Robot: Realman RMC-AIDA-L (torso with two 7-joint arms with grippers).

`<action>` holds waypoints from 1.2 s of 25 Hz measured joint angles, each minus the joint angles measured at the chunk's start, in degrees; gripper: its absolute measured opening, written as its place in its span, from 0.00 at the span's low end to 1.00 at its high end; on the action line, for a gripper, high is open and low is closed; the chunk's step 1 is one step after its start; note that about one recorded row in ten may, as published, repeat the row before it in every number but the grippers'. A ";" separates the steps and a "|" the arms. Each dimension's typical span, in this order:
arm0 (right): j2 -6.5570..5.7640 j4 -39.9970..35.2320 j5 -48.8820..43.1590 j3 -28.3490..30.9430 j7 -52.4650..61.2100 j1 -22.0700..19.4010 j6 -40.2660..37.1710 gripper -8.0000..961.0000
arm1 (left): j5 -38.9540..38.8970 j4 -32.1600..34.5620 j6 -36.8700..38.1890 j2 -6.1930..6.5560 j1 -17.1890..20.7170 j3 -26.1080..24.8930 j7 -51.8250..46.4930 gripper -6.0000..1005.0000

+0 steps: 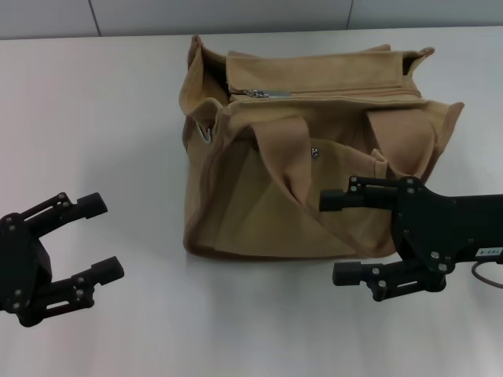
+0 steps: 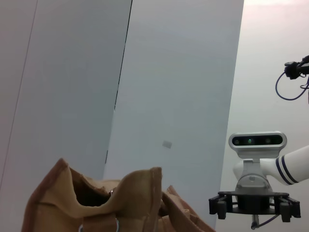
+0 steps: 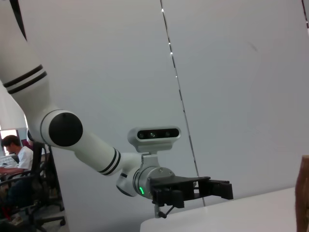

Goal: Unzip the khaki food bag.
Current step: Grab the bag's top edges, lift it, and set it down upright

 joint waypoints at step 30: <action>0.53 2.51 1.29 6.32 -0.03 -1.00 4.03 0.89 | 0.18 -7.78 -21.62 -8.08 -11.77 -0.74 0.94 0.69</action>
